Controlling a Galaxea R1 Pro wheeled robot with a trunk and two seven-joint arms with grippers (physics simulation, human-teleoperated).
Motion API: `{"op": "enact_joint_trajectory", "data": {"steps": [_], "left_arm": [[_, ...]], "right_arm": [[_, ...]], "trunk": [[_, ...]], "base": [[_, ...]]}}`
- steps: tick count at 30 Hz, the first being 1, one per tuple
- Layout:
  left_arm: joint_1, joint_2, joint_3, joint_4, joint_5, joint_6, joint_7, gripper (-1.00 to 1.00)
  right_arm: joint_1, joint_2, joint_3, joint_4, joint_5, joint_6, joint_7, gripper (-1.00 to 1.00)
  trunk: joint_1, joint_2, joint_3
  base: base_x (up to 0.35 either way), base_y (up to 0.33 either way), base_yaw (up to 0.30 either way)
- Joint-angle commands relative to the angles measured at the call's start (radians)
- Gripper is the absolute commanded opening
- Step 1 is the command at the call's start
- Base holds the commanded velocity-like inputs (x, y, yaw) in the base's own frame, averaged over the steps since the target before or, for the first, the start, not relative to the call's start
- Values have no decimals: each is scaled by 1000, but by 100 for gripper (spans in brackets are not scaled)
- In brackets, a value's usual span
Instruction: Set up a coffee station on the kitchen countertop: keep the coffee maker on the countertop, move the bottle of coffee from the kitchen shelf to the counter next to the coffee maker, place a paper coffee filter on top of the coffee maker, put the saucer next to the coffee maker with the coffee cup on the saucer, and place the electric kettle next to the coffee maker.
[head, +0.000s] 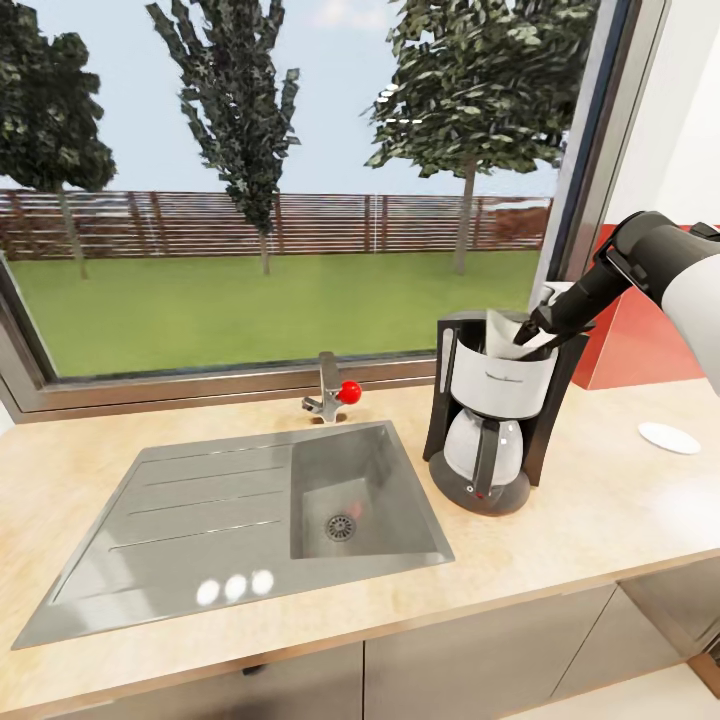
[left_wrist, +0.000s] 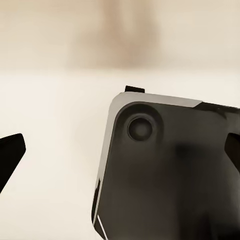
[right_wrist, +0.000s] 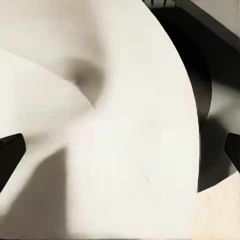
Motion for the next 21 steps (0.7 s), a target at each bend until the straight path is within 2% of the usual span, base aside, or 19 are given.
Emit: {"op": "enact_joint_trajectory", "data": {"steps": [1,8,14,21], "left_arm": [[0,0,-1,-2,10,-1,-1,100],[0,0,-1,-1,10,-1,-1,100],[0,0,-1,0,10,-1,-1,100],[1,0,-1,0,10,-1,-1,100]], "right_arm": [[0,0,3,-2,6,6,9,100],[0,-1,3,-2,6,6,9,100],[0,-1,3,-2,6,6,9,100],[0,-1,3,-2,6,6,9,100]], "trunk": [[0,-1,-1],[0,-1,-1],[0,-1,-1],[0,-1,-1]], "base": [[0,0,0],[-4,0,0],[-123,0,0],[-32,0,0]]}}
